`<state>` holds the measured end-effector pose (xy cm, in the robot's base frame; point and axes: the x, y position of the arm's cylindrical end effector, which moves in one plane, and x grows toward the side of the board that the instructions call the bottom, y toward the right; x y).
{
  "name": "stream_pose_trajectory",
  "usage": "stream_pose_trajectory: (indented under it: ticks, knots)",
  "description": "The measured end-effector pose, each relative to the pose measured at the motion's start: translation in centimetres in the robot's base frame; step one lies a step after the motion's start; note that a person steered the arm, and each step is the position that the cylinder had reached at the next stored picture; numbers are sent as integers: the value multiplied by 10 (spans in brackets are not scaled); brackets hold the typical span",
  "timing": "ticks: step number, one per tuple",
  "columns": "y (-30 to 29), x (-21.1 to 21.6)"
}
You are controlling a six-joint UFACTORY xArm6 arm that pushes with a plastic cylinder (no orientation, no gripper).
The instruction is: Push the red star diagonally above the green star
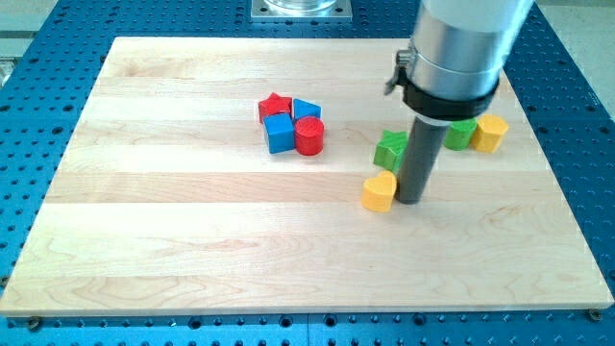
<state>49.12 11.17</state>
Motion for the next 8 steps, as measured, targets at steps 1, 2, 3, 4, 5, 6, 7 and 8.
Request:
stream_pose_trajectory:
  ticks: [1, 2, 3, 4, 5, 6, 7, 8]
  knots:
    - [-26, 1]
    - [-28, -5]
    - [-40, -30]
    - [-75, -43]
    - [-134, -36]
    - [-152, -45]
    - [-123, -71]
    - [-74, -98]
